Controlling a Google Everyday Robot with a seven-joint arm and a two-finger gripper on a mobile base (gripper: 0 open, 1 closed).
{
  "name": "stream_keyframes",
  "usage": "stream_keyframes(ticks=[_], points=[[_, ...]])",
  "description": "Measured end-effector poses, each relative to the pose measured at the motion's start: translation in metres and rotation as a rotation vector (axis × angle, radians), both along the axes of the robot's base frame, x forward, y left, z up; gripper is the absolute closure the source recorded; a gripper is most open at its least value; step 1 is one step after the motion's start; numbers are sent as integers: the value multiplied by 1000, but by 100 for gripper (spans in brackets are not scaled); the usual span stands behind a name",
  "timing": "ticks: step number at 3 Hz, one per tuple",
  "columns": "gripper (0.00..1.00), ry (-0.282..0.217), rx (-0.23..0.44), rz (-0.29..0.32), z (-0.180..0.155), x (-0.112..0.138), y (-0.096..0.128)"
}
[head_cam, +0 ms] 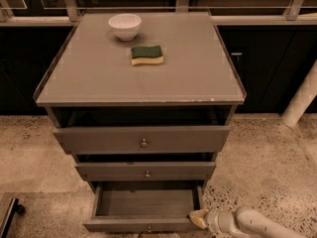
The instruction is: Open bottom drawer
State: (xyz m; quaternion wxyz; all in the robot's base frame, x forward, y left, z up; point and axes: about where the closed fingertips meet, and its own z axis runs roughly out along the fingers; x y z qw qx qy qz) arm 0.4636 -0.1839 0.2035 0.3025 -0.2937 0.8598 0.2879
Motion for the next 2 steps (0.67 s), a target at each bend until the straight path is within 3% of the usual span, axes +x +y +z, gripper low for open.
stream_keyframes(ticks=[1, 2], points=[[100, -68, 32, -44, 17, 9, -6], [100, -231, 56, -165, 57, 29, -23]])
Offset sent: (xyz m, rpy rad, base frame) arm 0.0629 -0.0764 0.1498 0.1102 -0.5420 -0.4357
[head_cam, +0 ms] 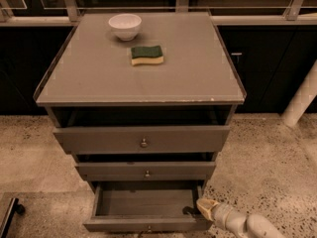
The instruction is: Open bottom drawer
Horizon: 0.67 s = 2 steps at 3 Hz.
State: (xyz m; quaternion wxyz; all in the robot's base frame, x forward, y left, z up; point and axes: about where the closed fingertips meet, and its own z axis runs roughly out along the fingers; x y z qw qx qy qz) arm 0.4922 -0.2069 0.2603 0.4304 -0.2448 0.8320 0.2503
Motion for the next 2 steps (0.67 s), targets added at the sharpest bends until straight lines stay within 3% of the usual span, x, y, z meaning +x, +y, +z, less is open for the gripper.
stream_keyframes(ticks=[1, 2], points=[[81, -79, 36, -69, 36, 13, -14], [59, -77, 37, -68, 35, 13, -14]])
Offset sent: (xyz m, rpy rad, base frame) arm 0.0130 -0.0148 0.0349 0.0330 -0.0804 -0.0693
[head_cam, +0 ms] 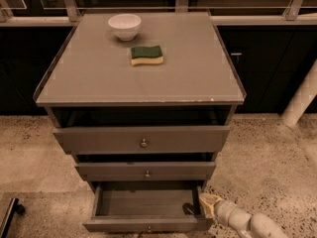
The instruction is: Open bottom drawer
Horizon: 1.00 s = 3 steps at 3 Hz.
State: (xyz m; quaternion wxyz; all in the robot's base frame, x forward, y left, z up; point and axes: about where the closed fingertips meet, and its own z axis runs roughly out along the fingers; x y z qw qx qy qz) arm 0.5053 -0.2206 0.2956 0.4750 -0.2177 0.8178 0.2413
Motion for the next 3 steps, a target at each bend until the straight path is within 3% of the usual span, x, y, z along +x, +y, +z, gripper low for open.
stream_keyframes(ticks=[2, 3], points=[[13, 0, 0, 0, 0, 0, 0], [0, 0, 0, 0, 0, 0, 0]])
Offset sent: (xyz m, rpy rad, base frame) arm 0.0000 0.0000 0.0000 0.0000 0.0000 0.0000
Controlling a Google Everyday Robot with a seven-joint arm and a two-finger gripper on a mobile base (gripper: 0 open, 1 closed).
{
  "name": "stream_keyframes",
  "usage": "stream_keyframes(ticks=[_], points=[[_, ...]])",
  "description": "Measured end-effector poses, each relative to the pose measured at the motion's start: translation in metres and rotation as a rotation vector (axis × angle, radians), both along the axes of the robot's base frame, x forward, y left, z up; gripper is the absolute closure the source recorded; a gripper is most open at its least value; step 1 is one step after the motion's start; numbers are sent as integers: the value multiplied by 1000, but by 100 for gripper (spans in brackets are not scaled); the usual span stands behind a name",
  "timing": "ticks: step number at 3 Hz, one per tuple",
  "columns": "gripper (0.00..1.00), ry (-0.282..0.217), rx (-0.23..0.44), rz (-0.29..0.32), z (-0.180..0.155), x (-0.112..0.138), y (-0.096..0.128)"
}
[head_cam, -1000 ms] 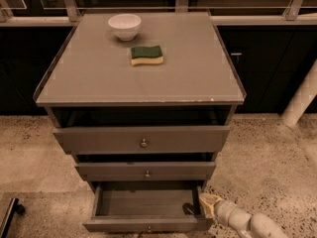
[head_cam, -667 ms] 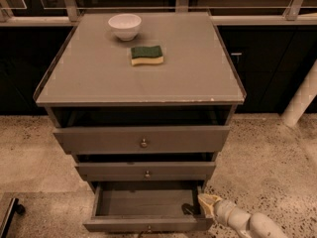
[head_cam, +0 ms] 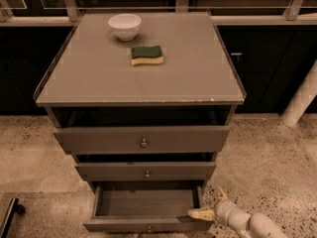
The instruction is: Open bottom drawer
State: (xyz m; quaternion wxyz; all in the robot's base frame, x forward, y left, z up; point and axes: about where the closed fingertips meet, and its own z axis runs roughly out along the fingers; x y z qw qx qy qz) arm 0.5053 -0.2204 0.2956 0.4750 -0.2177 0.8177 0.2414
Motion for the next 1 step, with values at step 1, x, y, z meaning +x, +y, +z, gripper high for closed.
stream_keyframes(ticks=[1], points=[[0, 0, 0, 0, 0, 0, 0]])
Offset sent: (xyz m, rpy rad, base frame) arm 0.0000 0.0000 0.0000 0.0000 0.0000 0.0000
